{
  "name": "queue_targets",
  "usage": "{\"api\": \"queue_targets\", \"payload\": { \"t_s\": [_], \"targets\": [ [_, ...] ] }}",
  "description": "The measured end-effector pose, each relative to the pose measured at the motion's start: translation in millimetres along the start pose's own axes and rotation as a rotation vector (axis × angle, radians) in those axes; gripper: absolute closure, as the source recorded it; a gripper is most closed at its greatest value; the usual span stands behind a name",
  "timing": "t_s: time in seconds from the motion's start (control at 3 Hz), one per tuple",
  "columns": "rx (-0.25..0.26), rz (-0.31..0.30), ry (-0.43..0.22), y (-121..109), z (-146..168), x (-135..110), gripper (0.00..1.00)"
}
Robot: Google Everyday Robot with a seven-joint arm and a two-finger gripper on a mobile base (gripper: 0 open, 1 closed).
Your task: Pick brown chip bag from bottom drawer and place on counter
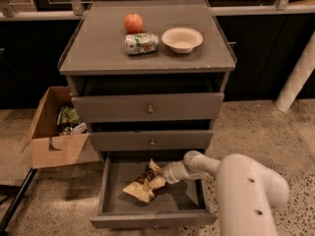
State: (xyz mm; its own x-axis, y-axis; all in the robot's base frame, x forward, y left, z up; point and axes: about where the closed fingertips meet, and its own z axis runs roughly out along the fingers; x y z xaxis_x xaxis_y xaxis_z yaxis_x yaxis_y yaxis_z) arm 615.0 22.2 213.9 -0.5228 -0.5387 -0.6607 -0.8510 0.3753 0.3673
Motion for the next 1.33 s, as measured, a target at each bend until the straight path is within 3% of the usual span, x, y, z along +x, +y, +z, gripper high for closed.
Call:
{"api": "queue_targets", "payload": {
  "t_s": [0.33, 1.0, 1.33],
  "targets": [
    [0.098, -0.053, -0.11, 17.8, -57.8, -30.0, 1.0],
    [0.103, -0.091, -0.177, 100.7, -106.4, -26.2, 1.0],
    [0.103, -0.091, -0.177, 100.7, -106.4, -26.2, 1.0]
  ]
}}
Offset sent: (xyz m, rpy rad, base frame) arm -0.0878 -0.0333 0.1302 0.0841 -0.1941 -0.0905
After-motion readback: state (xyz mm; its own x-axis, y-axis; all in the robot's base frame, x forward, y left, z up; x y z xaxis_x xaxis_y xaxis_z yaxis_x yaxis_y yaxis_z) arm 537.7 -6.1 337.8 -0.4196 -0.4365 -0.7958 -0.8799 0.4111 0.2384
